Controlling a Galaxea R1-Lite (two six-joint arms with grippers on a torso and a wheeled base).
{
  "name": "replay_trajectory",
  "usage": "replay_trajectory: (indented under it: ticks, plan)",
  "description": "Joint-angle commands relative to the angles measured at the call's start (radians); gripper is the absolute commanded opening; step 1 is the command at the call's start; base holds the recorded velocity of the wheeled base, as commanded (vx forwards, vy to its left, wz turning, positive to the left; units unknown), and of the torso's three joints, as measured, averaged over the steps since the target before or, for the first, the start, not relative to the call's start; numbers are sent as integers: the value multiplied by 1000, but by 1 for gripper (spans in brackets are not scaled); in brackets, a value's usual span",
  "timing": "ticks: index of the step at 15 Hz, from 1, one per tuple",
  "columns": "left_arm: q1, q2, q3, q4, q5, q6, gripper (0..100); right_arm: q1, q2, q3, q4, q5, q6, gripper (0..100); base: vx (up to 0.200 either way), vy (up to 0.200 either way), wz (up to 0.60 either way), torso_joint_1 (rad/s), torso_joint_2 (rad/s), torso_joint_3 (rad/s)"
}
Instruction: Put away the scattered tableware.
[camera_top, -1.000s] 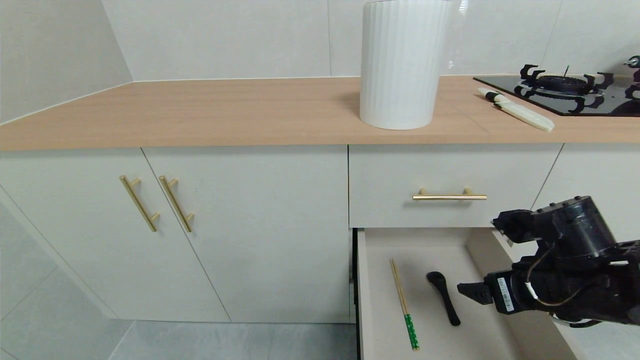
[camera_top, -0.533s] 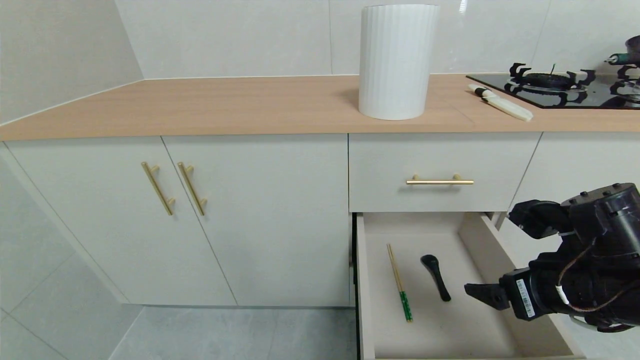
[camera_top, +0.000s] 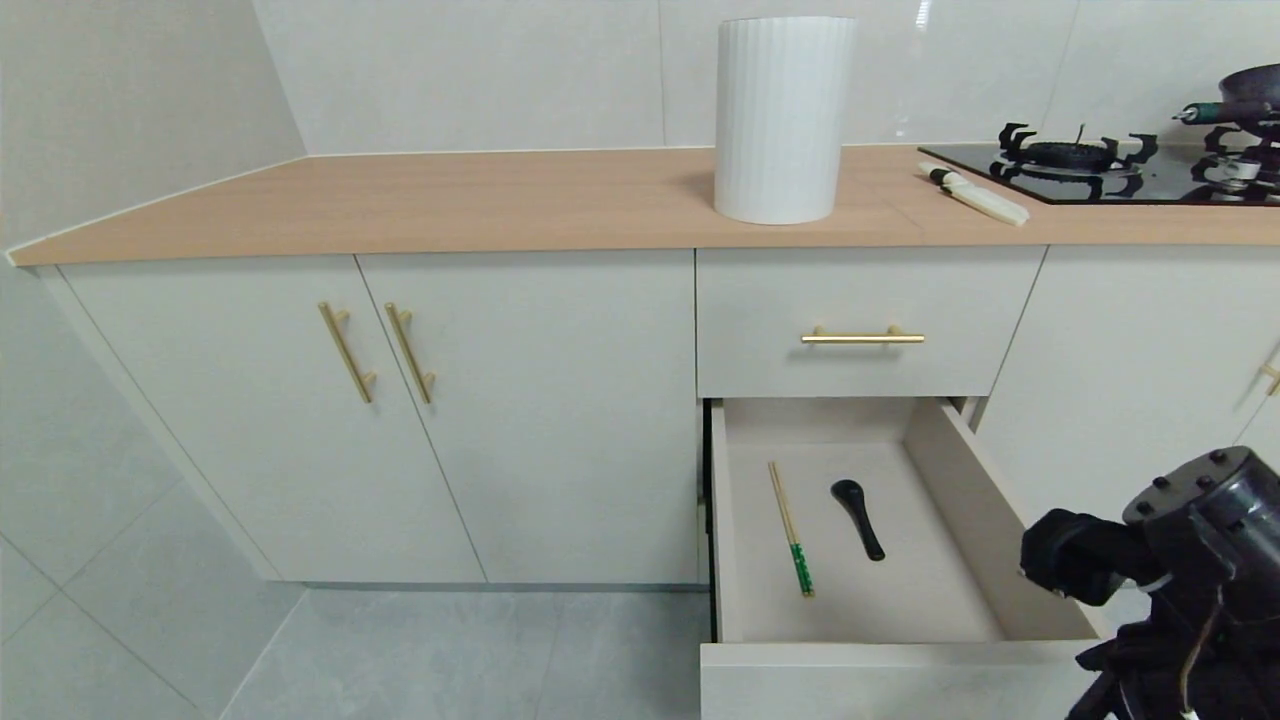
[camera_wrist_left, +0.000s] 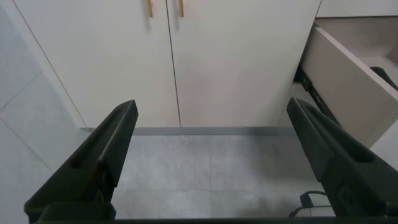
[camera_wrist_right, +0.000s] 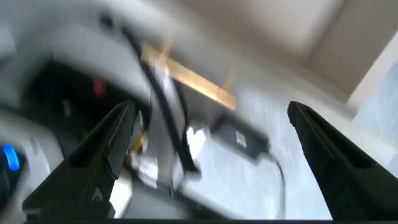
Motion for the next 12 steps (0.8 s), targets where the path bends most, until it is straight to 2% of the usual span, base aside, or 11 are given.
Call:
replay_trajectory:
  ticks: [1,7,12]
  plan:
    - [-1,0,0,1,0,1,100,26,37,7,27,3,-27,100,0,0,0,0,0,0]
    - [-1,0,0,1,0,-1,100,17,223,-19,21,60,10,100,0,0,0,0,0,0]
    - [1,0,0,1,0,1,100,3,335,-136,21,57,249,100,0,0,0,0,0,0]
